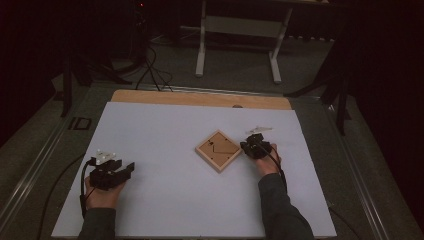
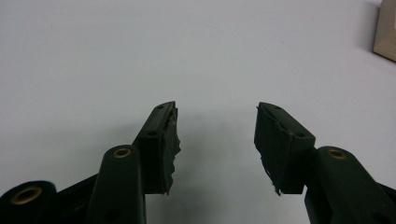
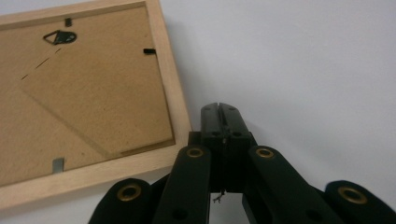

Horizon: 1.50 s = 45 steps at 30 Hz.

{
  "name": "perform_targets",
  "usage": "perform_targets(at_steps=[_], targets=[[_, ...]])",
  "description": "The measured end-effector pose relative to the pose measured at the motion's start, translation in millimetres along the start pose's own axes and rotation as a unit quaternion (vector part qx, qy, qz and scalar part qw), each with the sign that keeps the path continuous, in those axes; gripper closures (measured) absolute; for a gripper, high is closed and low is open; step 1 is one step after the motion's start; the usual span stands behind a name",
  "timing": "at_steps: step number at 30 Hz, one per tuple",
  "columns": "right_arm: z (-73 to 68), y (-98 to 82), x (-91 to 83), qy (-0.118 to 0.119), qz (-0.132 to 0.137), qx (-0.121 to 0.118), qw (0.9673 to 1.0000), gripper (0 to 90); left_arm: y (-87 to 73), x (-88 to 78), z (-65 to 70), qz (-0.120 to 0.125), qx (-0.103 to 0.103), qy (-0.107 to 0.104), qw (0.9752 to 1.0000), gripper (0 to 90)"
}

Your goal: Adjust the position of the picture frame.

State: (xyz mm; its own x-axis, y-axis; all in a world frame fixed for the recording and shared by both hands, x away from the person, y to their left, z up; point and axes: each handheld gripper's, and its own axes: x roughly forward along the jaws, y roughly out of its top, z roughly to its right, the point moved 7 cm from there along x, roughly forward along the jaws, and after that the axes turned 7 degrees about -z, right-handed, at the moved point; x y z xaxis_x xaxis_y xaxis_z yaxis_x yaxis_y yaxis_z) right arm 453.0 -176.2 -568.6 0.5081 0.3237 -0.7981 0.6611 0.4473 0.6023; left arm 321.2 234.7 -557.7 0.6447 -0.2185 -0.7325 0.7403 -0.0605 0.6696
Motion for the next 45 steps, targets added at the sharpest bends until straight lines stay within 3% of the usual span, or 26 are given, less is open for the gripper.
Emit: perform_targets(at_steps=[45], targets=[[-46.6,-27.2,-19.7,0.052,0.004,-0.049,0.9974,89.7,0.6,-1.7,11.0,0.003,0.014,-0.01,0.9998,49.0]])
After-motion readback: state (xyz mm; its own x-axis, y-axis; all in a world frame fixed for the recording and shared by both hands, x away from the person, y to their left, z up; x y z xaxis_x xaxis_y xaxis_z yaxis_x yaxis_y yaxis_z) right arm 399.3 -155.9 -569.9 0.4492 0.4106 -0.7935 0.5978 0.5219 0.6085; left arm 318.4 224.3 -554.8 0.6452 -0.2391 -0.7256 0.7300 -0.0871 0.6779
